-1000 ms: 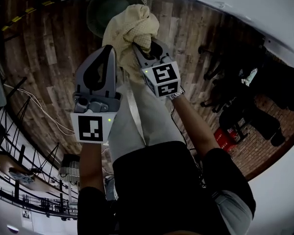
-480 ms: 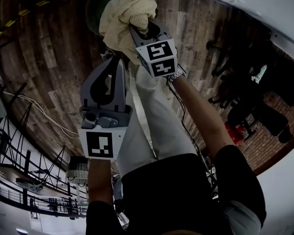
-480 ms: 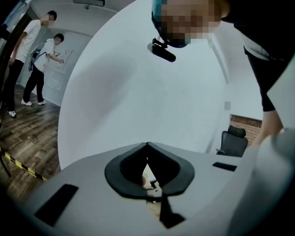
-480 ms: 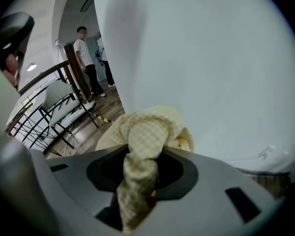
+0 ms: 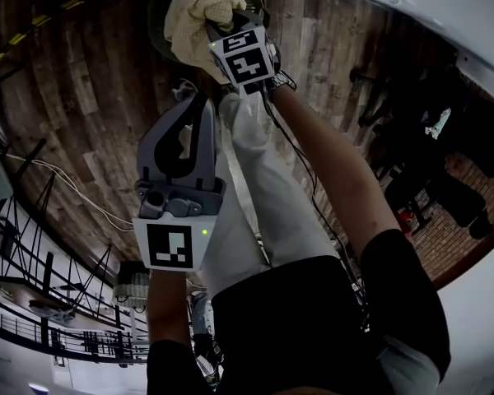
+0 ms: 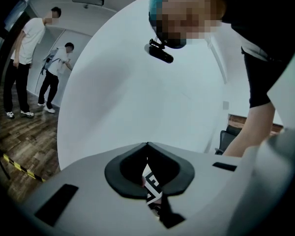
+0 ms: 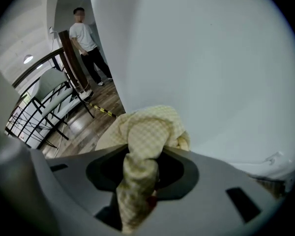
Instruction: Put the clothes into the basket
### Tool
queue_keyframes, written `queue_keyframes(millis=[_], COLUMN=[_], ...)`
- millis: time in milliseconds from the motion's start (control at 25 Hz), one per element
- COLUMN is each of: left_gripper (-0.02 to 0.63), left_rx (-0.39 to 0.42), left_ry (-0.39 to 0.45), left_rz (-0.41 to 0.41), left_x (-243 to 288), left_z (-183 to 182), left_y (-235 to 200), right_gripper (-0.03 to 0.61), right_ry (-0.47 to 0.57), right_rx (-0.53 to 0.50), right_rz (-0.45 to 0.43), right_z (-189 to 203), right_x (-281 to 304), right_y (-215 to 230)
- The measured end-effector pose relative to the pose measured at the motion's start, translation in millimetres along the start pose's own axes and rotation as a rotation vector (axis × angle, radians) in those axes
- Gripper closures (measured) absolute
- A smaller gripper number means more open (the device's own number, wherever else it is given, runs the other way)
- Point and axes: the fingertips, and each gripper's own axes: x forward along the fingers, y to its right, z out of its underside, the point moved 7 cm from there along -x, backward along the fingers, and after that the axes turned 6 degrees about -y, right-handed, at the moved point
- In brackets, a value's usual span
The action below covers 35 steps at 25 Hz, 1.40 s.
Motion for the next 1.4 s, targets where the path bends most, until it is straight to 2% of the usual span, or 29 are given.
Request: queue_keyframes(millis=[80, 240, 400, 520, 720, 920, 1160, 1240, 1400], left_gripper=[0.601, 0.601, 0.600, 0.600, 0.600, 0.601, 0.601, 0.600, 0.600], left_rx=[-0.009, -0.026, -0.033, -0.034, -0.043, -0.037, -0.025, -0.021, -0.021], left_ry=[-0.001, 0.000, 0.005, 0.000, 0.014, 0.012, 0.021, 0.023, 0.038], left_rz=[-0.014, -0.043, -0.058, -0.067, -0.076, -0.075, -0.069, -0.068, -0.071], left_x=[-3, -7, -11, -11, -7, -3, 4, 6, 4], left_z=[2, 5, 5, 7, 4, 2, -4, -7, -14], left_y=[-2, -4, -4, -6, -4, 0, 8, 9, 13], right_gripper=[0.414, 0.411, 0.405, 0.389, 0.337, 0.333, 0.334, 0.368, 0.529], right_ry=[-0.023, -0.064, -0.100, -0.121, -0.069, -0.064, -0.092, -0.110, -0.124], right_rx=[-0.032, 0.029, 0.065, 0.055, 0.001, -0.046, -0.034, -0.033, -0.018], right_rz=[-0.008, -0.029, 0.001, 0.020, 0.015, -0.002, -0.017, -0.019, 0.008], right_z=[0, 12, 25, 34, 32, 23, 35, 39, 45], right_x=[8, 27, 33, 32, 31, 28, 23, 20, 4], right_y=[-1, 5, 14, 15, 13, 12, 22, 24, 30])
